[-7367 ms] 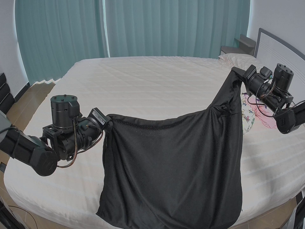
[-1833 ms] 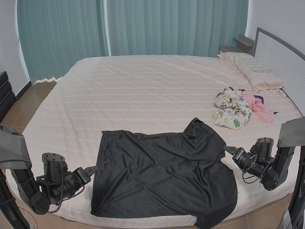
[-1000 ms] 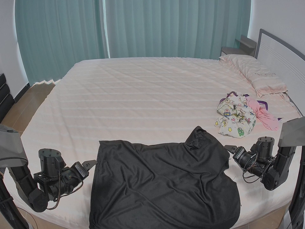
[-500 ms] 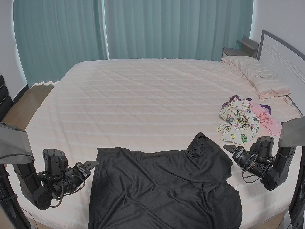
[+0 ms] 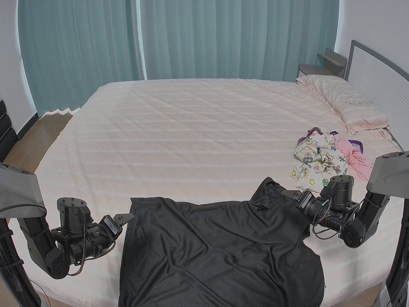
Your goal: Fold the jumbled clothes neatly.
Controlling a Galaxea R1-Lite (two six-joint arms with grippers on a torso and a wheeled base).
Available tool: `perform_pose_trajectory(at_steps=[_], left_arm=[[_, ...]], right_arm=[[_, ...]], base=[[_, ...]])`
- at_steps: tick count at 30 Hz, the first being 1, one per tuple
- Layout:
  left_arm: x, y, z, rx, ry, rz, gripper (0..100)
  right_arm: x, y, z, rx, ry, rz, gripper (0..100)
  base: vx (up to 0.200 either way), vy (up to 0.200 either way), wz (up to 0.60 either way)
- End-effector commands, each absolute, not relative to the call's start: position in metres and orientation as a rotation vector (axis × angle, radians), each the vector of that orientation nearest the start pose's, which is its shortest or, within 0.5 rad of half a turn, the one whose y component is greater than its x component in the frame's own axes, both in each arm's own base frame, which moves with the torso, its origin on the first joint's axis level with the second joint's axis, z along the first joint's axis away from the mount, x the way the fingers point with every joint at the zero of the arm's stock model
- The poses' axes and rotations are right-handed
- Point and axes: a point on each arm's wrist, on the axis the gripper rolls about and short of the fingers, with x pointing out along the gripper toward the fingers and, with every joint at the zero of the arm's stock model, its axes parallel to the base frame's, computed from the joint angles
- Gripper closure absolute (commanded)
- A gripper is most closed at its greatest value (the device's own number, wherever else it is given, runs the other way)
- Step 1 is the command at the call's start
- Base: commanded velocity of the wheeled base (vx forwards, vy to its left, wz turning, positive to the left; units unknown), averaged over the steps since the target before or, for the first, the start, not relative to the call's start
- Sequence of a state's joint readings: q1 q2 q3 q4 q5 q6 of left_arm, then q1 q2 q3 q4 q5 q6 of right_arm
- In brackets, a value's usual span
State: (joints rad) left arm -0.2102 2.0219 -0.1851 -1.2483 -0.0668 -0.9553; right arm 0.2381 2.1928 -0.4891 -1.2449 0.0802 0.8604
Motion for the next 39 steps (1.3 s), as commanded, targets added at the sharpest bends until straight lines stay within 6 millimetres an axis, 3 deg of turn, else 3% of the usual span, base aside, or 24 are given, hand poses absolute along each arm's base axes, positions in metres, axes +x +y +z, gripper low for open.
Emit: perform_pose_trajectory(at_steps=[1,7,13,26,27,33,34,39], left_arm=[[0.238,-0.051,0.023,-0.921,0.690,0.019,0],[0.241,-0.038,0.022,-0.985,0.710,0.007,0],[0.242,-0.036,0.014,-1.003,0.757,-0.008,0],[0.241,-0.036,0.011,-1.006,0.760,-0.009,0],[0.241,-0.036,0.010,-1.006,0.762,-0.008,0],[0.242,-0.034,0.009,-1.009,0.760,0.002,0],[0.241,-0.033,0.009,-1.009,0.759,0.006,0],[0.242,-0.031,0.007,-1.013,0.762,0.017,0]], right_arm=[[0.346,0.110,0.027,0.811,0.590,0.143,0],[0.376,0.137,0.003,0.781,0.681,0.113,0],[0.397,0.144,-0.021,0.761,0.732,0.080,0],[0.413,0.151,-0.025,0.746,0.718,0.049,0],[0.414,0.151,-0.023,0.745,0.713,0.050,100],[0.436,0.147,-0.003,0.718,0.665,0.062,100],[0.448,0.146,0.011,0.702,0.631,0.074,100],[0.467,0.153,0.037,0.681,0.574,0.111,100]], base=[[0.000,0.000,0.00],[0.000,0.000,0.00],[0.000,0.000,0.00],[0.000,0.000,0.00],[0.000,0.000,0.00],[0.000,0.000,0.00],[0.000,0.000,0.00],[0.000,0.000,0.00]])
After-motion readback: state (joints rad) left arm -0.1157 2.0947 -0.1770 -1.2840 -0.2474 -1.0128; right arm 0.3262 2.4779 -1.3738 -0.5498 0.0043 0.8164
